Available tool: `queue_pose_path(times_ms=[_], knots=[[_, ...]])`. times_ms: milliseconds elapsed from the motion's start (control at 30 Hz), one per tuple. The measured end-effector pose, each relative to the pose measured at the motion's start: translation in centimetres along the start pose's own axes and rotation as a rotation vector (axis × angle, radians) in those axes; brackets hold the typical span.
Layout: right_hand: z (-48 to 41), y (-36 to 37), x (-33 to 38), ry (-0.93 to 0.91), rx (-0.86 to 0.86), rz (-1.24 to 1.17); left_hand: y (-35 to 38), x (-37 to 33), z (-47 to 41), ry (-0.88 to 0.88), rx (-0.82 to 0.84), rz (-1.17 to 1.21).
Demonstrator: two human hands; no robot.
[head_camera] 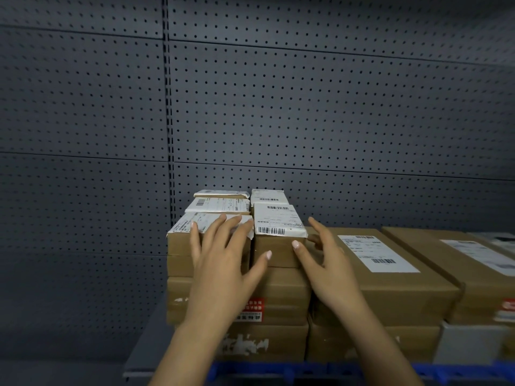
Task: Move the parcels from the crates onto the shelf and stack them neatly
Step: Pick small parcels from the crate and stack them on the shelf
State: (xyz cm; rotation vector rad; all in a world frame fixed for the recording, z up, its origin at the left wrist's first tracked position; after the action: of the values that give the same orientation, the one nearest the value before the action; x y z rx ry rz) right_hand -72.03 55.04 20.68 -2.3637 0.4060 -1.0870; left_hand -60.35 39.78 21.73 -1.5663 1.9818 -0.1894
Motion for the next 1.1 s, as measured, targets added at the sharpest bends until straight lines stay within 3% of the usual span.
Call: queue_pose_path(times_ms=[567,1100], knots=[[3.5,-3.0,0.9,-0.134,0.013,0.034,-0.9,-4.1,4.2,-0.053,-0.019,-0.005],[3.2,-2.5,1.0,-0.129,0.028,0.040,-1.1,-4.0,3.7,-0.048,-0.038,-0.052]])
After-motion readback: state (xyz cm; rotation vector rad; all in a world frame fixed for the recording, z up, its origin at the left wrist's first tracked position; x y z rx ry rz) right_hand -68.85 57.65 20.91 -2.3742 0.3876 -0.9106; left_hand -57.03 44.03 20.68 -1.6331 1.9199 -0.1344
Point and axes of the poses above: each hand's wrist, its own z-axis away from the middle knuckle, its own y-axis out of the palm, x = y × z, the point moved 2 cm from there along -z, towards the middle knuckle, and after that the axes turned 11 degrees about z, right-handed, at the moved point
